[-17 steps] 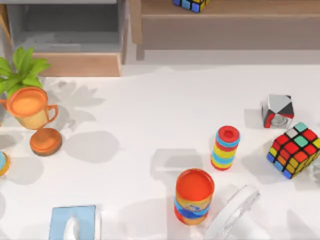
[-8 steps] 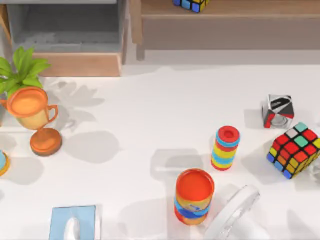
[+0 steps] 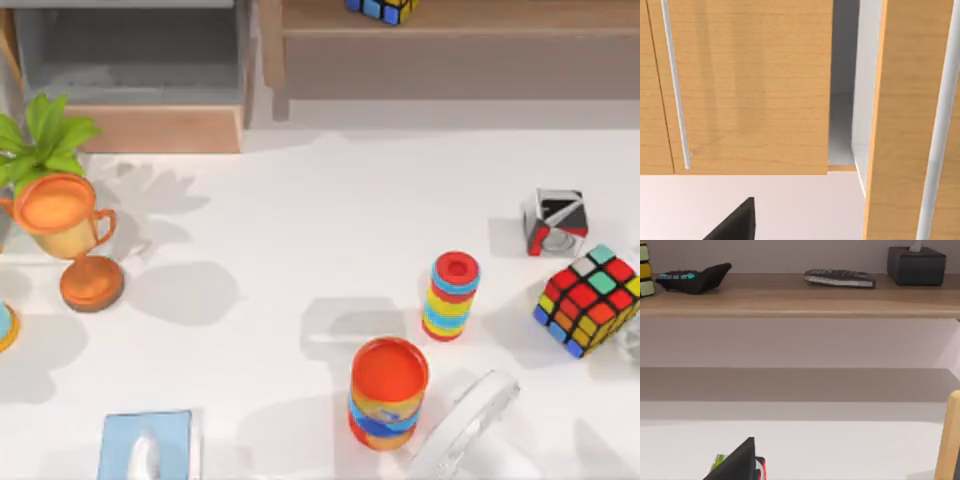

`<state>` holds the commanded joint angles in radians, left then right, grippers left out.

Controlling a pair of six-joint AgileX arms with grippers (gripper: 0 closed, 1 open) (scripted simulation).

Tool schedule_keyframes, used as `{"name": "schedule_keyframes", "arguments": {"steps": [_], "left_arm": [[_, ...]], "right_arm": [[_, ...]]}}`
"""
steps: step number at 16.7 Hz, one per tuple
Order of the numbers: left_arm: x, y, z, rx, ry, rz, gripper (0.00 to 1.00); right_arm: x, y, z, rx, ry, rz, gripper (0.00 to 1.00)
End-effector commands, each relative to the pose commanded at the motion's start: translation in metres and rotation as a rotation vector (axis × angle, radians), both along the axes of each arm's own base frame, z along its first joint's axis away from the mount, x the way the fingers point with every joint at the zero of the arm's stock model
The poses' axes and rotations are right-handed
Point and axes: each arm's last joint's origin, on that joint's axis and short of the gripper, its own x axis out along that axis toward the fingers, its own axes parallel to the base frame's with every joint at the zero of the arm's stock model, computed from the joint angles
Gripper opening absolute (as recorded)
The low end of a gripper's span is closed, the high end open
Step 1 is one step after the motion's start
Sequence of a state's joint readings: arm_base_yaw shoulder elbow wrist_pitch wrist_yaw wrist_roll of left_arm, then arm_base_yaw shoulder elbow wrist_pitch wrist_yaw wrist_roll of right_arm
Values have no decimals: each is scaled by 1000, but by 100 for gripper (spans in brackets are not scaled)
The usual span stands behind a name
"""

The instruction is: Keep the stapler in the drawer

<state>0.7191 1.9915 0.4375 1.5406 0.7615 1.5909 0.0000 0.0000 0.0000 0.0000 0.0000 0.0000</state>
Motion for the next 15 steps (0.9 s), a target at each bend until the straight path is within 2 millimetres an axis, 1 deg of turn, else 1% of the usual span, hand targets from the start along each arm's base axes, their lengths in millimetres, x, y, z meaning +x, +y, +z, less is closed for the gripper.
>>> {"name": "schedule_keyframes", "arguments": {"steps": [4, 9, 13, 15], "left_arm": [[1, 1, 1, 0, -2, 4, 100], [24, 0, 0, 0, 0, 0, 100], [25, 0, 0, 0, 0, 0, 100], [25, 0, 0, 0, 0, 0, 85]], "right_arm": [[0, 0, 0, 0, 0, 0, 100], [0, 0, 0, 0, 0, 0, 100], [0, 0, 0, 0, 0, 0, 100], [0, 0, 0, 0, 0, 0, 100]]}}
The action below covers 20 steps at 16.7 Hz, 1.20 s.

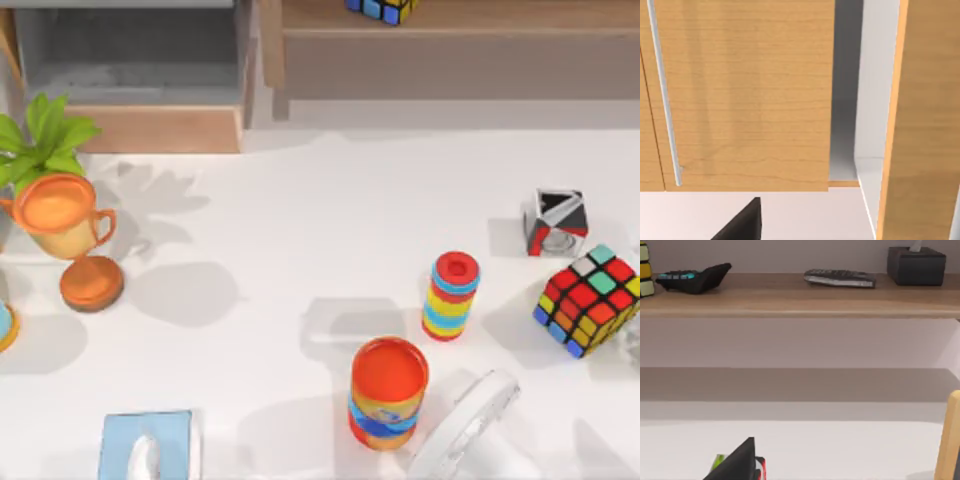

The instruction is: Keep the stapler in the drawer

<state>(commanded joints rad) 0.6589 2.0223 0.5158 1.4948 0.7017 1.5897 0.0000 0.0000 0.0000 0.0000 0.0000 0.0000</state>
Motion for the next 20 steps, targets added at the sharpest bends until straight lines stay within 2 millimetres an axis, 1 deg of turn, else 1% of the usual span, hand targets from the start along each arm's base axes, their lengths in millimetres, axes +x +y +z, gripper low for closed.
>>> {"name": "schedule_keyframes", "arguments": {"steps": [11, 12, 19, 20], "left_arm": [[0, 0, 0, 0, 0, 0, 2], [0, 0, 0, 0, 0, 0, 0], [0, 0, 0, 0, 0, 0, 0], [-1, 0, -4, -16, 16, 2, 0]], "right_arm": [[0, 0, 0, 0, 0, 0, 100], [0, 0, 0, 0, 0, 0, 100], [0, 0, 0, 0, 0, 0, 100], [0, 0, 0, 0, 0, 0, 100]]}}
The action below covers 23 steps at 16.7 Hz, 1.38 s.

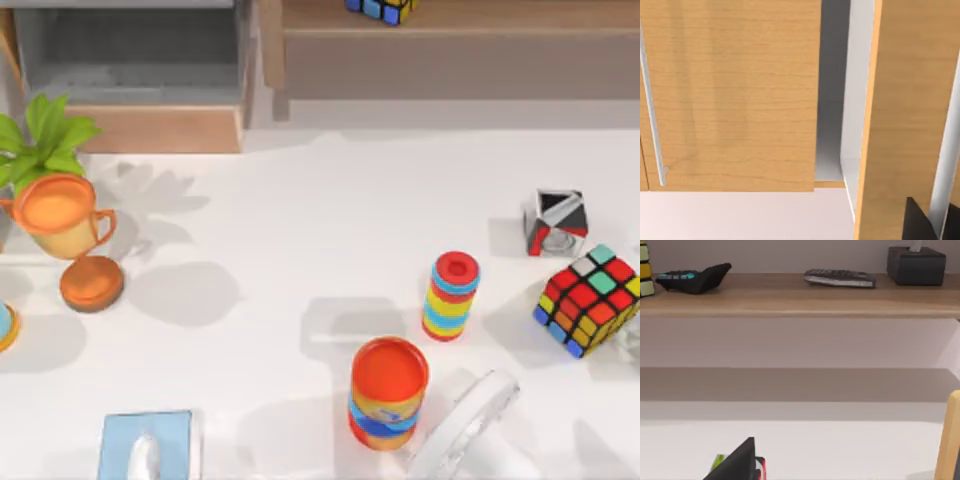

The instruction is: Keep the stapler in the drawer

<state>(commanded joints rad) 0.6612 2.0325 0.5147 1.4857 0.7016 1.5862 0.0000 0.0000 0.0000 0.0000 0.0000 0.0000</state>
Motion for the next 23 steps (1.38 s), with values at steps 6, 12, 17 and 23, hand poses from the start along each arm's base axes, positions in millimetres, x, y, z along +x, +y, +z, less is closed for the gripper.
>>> {"name": "schedule_keyframes", "arguments": {"steps": [6, 12, 17, 23], "left_arm": [[36, 2, 1, 4, -5, 0, 0], [63, -1, 0, 0, 0, 0, 0], [72, -1, -5, -13, 20, 5, 0], [119, 1, 1, 0, -4, 5, 0]], "right_arm": [[0, 0, 0, 0, 0, 0, 100], [0, 0, 0, 0, 0, 0, 100], [0, 0, 0, 0, 0, 0, 100], [0, 0, 0, 0, 0, 0, 100]]}}
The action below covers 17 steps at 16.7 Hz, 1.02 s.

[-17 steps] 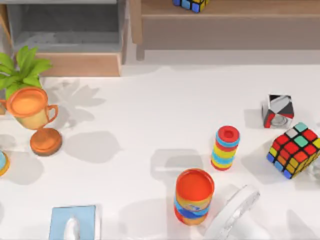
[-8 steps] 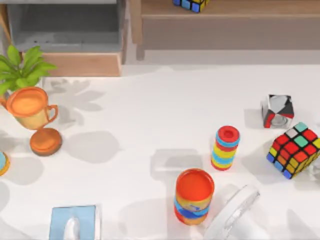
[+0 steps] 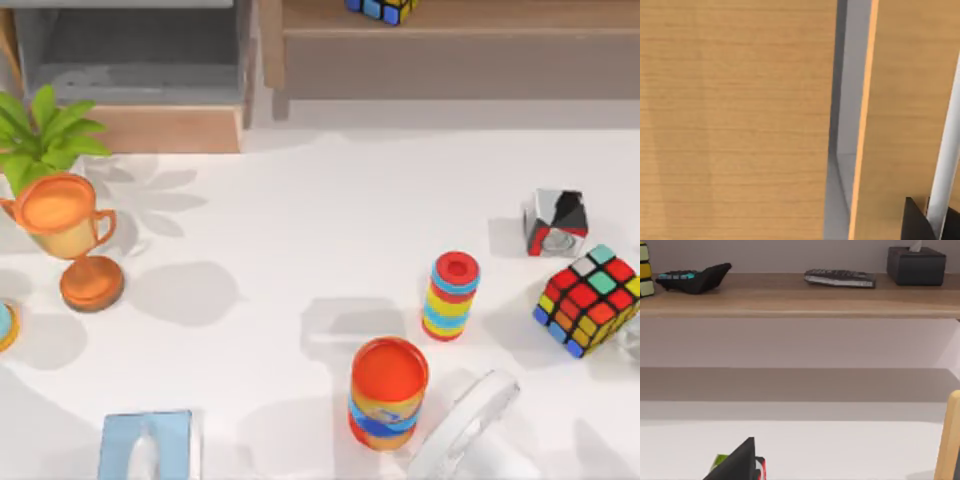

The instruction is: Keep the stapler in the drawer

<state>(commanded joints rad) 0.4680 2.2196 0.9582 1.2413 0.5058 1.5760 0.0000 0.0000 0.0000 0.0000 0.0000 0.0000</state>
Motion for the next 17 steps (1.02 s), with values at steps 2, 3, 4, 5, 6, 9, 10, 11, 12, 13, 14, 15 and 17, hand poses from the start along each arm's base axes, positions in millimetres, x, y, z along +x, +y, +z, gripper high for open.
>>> {"name": "schedule_keyframes", "arguments": {"steps": [2, 3, 4, 5, 6, 9, 10, 11, 12, 13, 14, 15, 17], "left_arm": [[5, -2, -3, -6, 11, 0, 0], [5, -2, -3, -6, 11, 0, 0], [5, -2, -3, -6, 11, 0, 0], [3, 0, -3, -9, 14, 4, 0], [4, -1, -4, -10, 17, 4, 0], [19, -1, -7, -13, 27, 4, 0], [26, 0, -6, -12, 24, 4, 0], [33, 0, -5, -8, 16, 4, 0], [41, 1, -2, -2, 5, 4, 0], [49, 2, 2, 2, -6, 4, 0], [56, 2, 3, 3, -7, 4, 0], [62, 1, 1, -1, -1, 4, 0], [66, -2, -3, -9, 14, 4, 0]], "right_arm": [[0, 0, 0, 0, 0, 0, 100], [0, 0, 0, 0, 0, 0, 100], [0, 0, 0, 0, 0, 0, 100], [0, 0, 0, 0, 0, 0, 100], [0, 0, 0, 0, 0, 0, 100], [0, 0, 0, 0, 0, 0, 100], [0, 0, 0, 0, 0, 0, 100], [0, 0, 0, 0, 0, 0, 100], [0, 0, 0, 0, 0, 0, 100], [0, 0, 0, 0, 0, 0, 100], [0, 0, 0, 0, 0, 0, 100], [0, 0, 0, 0, 0, 0, 100], [0, 0, 0, 0, 0, 0, 100]]}}
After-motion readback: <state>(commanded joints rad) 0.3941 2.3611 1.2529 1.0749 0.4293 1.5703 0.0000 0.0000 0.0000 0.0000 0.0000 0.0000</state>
